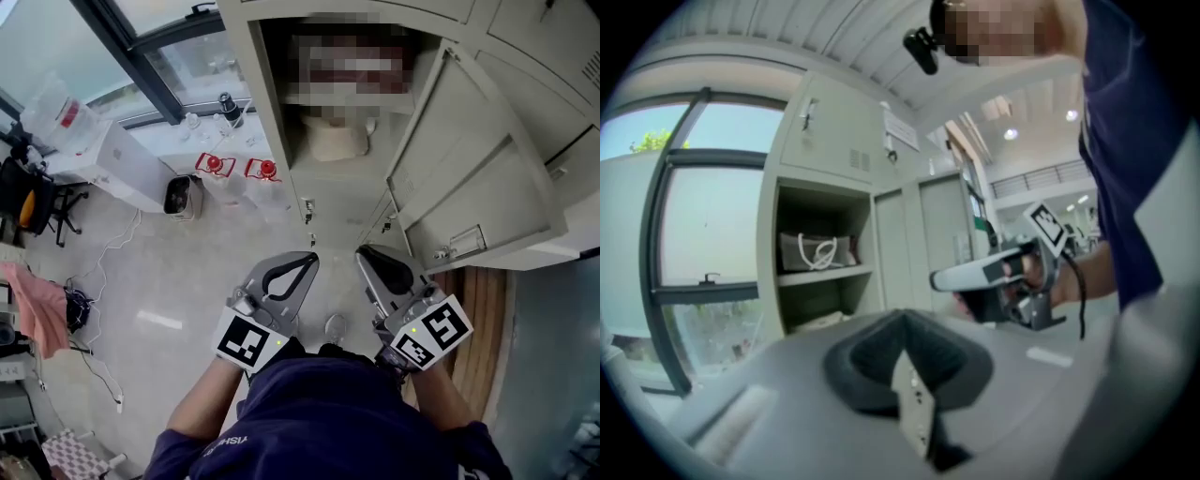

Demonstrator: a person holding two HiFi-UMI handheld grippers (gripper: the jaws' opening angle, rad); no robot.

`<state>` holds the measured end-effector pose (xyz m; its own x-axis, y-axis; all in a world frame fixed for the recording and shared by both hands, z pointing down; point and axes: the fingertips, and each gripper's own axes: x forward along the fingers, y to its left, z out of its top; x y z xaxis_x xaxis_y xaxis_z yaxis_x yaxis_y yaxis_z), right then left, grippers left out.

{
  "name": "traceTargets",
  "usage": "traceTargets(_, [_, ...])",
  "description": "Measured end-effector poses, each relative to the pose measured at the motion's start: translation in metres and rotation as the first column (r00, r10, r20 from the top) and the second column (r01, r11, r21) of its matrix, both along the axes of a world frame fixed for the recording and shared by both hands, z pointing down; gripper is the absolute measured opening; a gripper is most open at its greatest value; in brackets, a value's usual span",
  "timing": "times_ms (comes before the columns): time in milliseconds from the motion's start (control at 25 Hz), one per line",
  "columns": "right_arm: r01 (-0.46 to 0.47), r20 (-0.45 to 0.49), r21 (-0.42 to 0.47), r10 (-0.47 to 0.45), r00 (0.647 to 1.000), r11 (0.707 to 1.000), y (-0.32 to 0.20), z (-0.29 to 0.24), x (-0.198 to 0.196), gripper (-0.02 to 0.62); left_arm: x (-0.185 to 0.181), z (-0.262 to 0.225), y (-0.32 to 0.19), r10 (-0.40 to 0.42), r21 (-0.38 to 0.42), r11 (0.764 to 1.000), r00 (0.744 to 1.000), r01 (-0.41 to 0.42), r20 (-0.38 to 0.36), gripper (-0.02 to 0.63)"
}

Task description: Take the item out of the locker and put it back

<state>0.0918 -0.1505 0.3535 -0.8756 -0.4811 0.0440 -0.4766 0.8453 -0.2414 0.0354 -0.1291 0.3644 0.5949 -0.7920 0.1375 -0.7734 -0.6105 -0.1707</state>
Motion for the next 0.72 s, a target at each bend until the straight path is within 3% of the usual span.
traceTargets(280, [0.006,-0.039,-0.011,-0.006,0.999,1.0,0.026,0.013,0.004,0.02,-0.006,-0.004,0.029,-0.013,0.005,1.0,1.0,0.013,0.016,0.003])
traceTargets(720, [-0.082,-0.095,0.024,0.084,0.992,0.996,0.11,0.024,-0.035,0.017,-0.041,0.006,0.121,0.083,0.012,0.996,0.996,-0.083,0.032,0.003])
